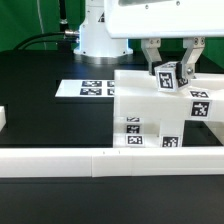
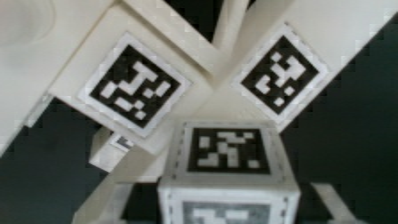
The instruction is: Assemble chair
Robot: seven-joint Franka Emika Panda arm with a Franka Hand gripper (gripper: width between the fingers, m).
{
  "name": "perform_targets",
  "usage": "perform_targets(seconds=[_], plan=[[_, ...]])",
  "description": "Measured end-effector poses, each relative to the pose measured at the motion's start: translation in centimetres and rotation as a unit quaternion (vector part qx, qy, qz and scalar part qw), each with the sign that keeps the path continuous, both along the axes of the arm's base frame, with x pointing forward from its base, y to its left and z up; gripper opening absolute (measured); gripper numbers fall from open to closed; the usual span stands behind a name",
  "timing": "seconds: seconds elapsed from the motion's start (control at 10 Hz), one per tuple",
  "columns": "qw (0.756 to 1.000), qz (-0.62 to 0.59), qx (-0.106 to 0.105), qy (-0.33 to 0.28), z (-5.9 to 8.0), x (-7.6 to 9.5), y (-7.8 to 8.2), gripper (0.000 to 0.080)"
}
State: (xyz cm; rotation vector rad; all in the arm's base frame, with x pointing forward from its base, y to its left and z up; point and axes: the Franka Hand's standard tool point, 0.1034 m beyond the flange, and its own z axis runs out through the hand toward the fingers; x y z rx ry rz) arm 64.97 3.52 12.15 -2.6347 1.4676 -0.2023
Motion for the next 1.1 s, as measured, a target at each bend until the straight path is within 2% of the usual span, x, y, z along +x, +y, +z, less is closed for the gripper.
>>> perform_targets(seconds=[0.1,0.3,0.6,0.8,1.1], plan=[[1.000,-0.012,0.004,0.000,-0.02,-0.01,-0.02,0.0284],[0.994,-0.102,0.036,0.004,-0.06,-0.21,-0.26,0.0284],[0.973,-0.219,0.066,0.011,-0.07,-0.24,-0.22,0.0284],[0.961,-0.266,0.075,0.014,-0.05,-0.25,0.00,0.0284],[0.964,-0.257,0.074,0.014,-0.03,-0.25,0.17,0.0284]])
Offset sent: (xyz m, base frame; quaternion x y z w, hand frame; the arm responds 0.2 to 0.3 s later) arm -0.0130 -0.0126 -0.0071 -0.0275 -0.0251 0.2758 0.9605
